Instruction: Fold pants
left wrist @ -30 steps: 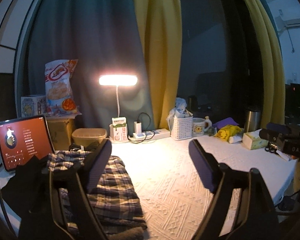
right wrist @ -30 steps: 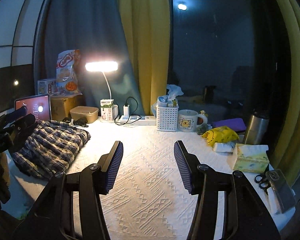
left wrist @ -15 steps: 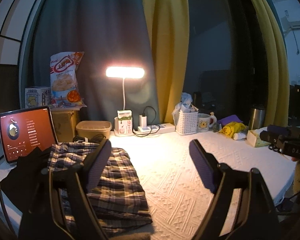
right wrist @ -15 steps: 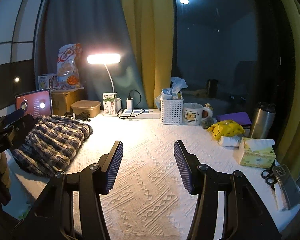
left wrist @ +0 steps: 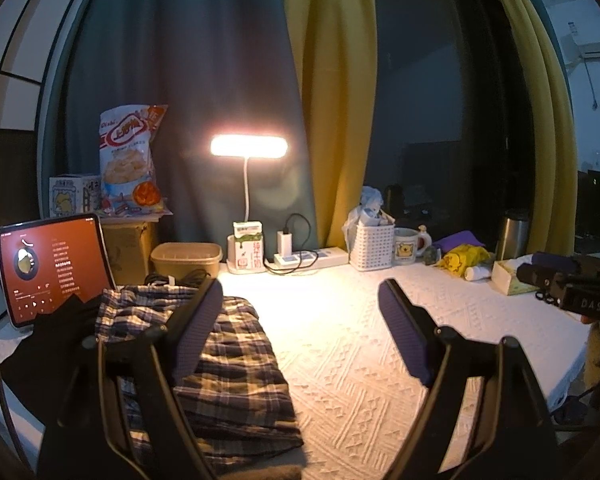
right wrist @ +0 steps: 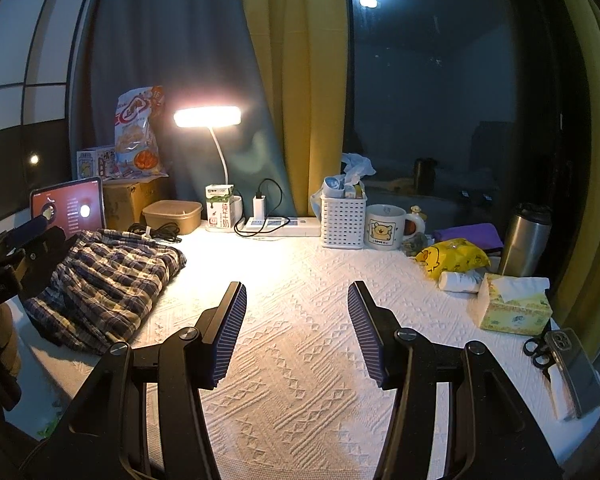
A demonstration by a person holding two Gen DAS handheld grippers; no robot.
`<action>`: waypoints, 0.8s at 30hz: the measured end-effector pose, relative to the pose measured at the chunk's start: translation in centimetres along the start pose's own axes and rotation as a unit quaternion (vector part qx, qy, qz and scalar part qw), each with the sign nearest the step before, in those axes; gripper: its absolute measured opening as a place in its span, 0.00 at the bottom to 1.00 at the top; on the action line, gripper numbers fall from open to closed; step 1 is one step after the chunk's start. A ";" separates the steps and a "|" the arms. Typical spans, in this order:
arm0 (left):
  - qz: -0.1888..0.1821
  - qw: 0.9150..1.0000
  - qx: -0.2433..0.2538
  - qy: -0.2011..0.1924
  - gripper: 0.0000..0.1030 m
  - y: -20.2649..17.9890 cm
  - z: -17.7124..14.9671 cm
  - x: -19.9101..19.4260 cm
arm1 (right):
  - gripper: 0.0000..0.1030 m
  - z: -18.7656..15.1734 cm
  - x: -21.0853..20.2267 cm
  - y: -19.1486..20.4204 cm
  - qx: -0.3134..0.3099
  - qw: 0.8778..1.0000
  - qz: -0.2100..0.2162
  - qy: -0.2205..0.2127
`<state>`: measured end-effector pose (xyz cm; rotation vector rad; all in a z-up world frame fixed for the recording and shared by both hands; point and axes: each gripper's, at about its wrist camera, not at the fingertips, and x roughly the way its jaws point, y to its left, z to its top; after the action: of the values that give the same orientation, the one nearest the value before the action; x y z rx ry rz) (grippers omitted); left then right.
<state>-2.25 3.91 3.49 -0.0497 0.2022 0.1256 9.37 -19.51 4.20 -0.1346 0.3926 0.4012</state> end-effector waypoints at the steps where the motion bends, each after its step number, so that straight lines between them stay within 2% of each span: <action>1: 0.000 1.000 -0.001 0.000 0.79 0.0 0.0 0.0 | 0.54 0.0 0.0 0.0 -0.001 1.000 0.000 0.000; 24: 0.003 1.000 -0.010 0.001 0.79 1.0 -0.5 -0.2 | 0.54 -0.4 0.3 1.0 0.000 1.000 0.000 0.005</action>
<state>-2.67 4.87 3.04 -0.0695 0.2033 0.1330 9.06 -18.53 3.64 -0.1368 0.4029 0.3997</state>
